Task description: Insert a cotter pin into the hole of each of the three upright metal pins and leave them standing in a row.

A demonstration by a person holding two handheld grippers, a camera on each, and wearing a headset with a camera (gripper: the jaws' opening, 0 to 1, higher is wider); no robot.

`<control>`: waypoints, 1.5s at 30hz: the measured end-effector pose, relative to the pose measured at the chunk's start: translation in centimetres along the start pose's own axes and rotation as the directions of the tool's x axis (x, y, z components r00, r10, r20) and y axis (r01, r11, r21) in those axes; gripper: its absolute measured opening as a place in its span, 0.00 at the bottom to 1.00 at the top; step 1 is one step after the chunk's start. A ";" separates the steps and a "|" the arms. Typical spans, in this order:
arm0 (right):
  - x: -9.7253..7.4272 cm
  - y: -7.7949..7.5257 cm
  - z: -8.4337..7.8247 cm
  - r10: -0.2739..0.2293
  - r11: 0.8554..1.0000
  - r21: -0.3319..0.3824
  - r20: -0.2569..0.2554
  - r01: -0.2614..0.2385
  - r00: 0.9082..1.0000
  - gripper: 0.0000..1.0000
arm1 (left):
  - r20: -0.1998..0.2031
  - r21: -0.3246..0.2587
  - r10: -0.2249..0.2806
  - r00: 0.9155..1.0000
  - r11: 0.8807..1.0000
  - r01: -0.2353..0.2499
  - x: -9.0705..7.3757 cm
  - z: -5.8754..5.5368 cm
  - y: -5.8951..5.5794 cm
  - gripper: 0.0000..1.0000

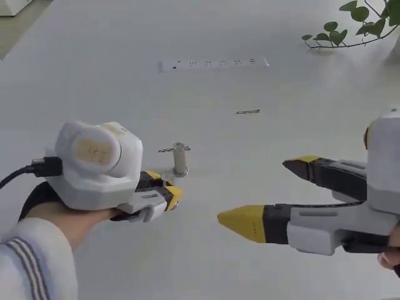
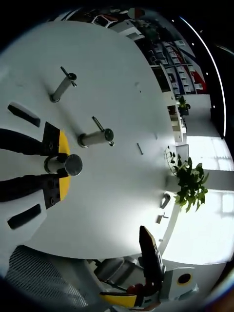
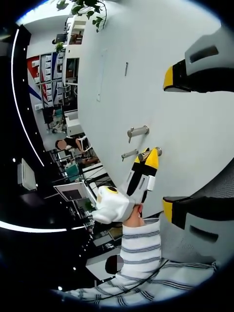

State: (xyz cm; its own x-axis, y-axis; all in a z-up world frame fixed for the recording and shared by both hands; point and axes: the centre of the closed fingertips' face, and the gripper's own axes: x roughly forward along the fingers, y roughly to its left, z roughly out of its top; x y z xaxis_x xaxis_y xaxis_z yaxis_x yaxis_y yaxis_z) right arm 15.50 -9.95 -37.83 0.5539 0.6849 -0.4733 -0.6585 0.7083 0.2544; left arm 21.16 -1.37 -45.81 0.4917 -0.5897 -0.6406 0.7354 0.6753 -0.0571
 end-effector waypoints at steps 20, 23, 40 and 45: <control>0.9 0.9 -0.6 0.032 0.999 -0.012 -0.039 -0.033 0.999 0.86 | 0.043 0.035 0.022 0.999 0.999 -0.024 0.8 -0.4 -1.1 0.10; 1.0 1.0 -0.8 0.033 0.999 -0.006 -0.043 -0.033 0.999 0.86 | 0.052 -0.023 0.019 0.998 1.000 -0.018 0.7 -0.4 -1.0 0.10; 0.6 0.6 -0.9 0.026 0.999 -0.023 -0.056 -0.028 0.998 0.86 | 0.058 0.096 -0.107 0.993 0.990 0.101 -2.4 -1.1 -2.4 0.43; 0.6 0.5 -1.0 0.025 0.999 -0.027 -0.068 -0.027 0.997 0.86 | 0.075 0.073 -0.125 0.989 0.990 0.119 -4.8 -1.1 -2.0 0.56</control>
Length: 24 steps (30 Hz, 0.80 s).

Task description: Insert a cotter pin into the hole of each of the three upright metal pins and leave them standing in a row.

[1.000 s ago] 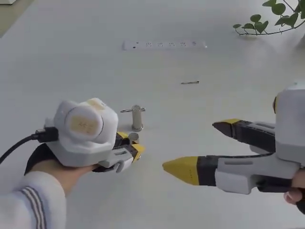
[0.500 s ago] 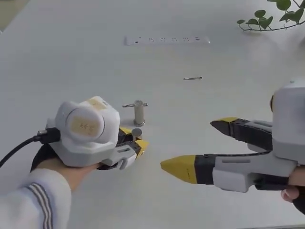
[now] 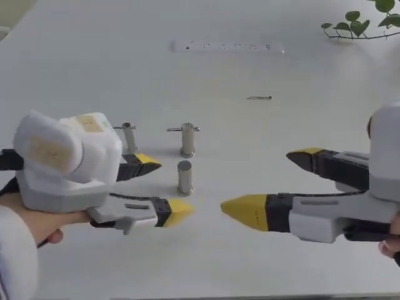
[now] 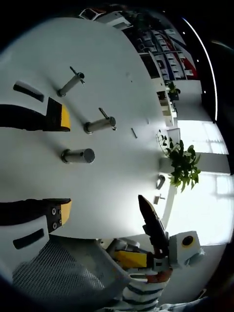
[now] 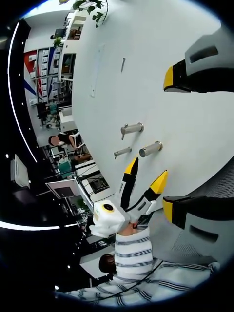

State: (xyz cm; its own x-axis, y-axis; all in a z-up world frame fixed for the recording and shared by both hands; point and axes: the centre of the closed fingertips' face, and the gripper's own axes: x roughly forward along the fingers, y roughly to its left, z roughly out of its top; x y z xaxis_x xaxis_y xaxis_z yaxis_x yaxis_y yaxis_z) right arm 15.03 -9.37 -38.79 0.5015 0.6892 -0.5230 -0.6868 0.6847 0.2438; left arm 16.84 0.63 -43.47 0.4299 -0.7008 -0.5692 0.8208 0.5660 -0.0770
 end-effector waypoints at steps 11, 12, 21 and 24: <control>-0.5 -0.5 0.6 -0.014 1.000 -0.017 -0.017 0.013 1.000 0.87 | 0.057 -0.135 0.042 0.997 0.990 -0.034 -4.3 -0.2 0.6 0.92; -0.6 -0.5 0.7 -0.015 1.000 -0.019 -0.018 0.014 1.000 0.86 | 0.060 -0.131 0.043 0.997 0.991 -0.035 -4.6 -0.4 0.5 0.94; -1.3 -1.6 0.5 -0.044 0.998 -0.049 -0.058 0.041 0.997 0.87 | 0.076 -0.219 0.063 0.995 0.975 -0.045 -5.7 -1.7 0.2 0.99; -1.7 -2.4 0.4 -0.065 0.996 -0.063 -0.076 0.060 0.995 0.87 | 0.082 -0.231 0.080 0.993 0.971 -0.060 -5.9 -1.7 0.4 0.99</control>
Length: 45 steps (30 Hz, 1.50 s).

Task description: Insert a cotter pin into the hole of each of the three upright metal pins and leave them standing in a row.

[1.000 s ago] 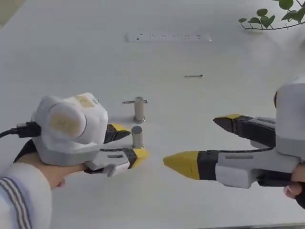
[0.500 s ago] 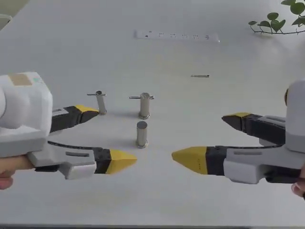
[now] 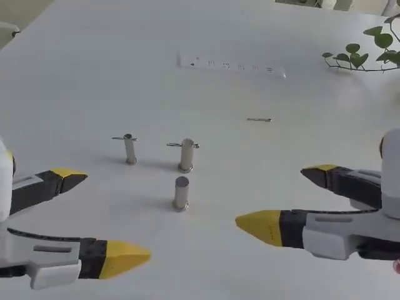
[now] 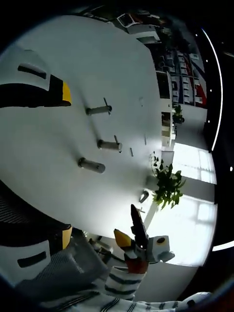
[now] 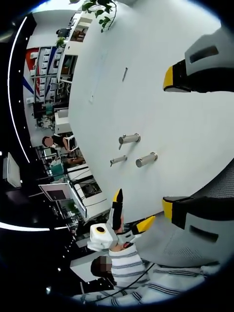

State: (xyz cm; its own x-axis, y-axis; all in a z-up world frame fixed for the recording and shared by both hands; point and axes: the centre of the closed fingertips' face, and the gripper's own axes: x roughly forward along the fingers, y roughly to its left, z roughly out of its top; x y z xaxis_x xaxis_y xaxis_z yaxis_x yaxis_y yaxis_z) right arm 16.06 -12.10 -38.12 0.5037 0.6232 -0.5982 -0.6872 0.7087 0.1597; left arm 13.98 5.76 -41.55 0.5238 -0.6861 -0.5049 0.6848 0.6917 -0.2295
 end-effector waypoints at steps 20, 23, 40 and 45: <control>-0.3 -9.8 4.1 -0.126 0.913 -0.407 -0.200 0.035 0.972 0.64 | 0.017 -0.052 0.088 0.996 0.995 -0.087 -2.0 0.2 1.0 0.94; 0.4 -10.6 4.5 -0.103 0.904 -0.429 -0.222 -0.002 0.970 0.54 | 0.017 -0.059 0.100 0.995 0.993 -0.099 -2.2 0.1 1.2 0.94; 6.2 -15.0 5.5 -0.076 0.828 -0.538 -0.392 -0.161 0.917 0.35 | -0.014 -0.110 0.109 0.994 0.988 -0.110 -2.5 -1.3 1.6 0.92; 8.4 -16.4 5.3 -0.087 0.815 -0.549 -0.431 -0.185 0.898 0.24 | -0.026 -0.116 0.100 0.995 0.988 -0.103 -2.4 -1.6 1.6 0.91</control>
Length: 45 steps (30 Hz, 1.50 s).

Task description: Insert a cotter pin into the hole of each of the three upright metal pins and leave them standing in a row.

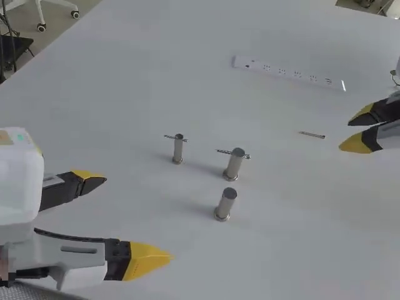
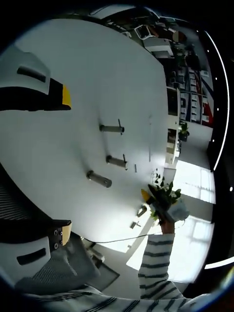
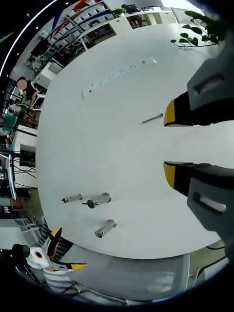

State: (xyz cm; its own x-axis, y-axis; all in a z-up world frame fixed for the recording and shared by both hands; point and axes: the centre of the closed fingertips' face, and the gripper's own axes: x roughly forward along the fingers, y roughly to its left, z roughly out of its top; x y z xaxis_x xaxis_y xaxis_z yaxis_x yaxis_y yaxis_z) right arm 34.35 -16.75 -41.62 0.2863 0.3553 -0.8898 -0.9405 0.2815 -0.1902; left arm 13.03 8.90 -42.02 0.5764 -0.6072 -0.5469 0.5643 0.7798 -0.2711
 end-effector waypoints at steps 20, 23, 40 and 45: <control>5.5 -7.0 -1.8 -0.003 0.994 -0.110 -0.148 -0.013 0.989 0.20 | -0.002 -0.044 0.036 0.999 0.998 -0.036 0.5 -0.2 1.3 0.90; 6.6 -7.3 -1.9 0.015 0.991 -0.128 -0.161 -0.036 0.987 0.18 | -0.001 -0.048 0.034 0.999 0.998 -0.034 0.6 -0.1 1.3 0.90; 8.9 -5.9 -3.0 0.099 0.983 -0.130 -0.240 -0.133 0.966 0.05 | -0.020 -0.069 0.048 0.999 0.996 -0.049 0.4 -1.0 1.9 0.89; 8.9 -5.7 -3.0 0.099 0.983 -0.129 -0.243 -0.133 0.965 0.04 | -0.029 -0.068 0.045 0.999 0.997 -0.046 0.5 -1.3 1.9 0.89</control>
State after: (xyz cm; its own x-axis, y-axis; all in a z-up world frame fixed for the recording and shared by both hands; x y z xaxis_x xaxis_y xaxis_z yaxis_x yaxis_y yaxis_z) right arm 41.71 -17.90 -49.72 0.1386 0.1540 -0.9783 -0.9860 0.1139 -0.1218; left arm 13.61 10.25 -43.87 0.5836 -0.5672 -0.5811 0.4952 0.8158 -0.2988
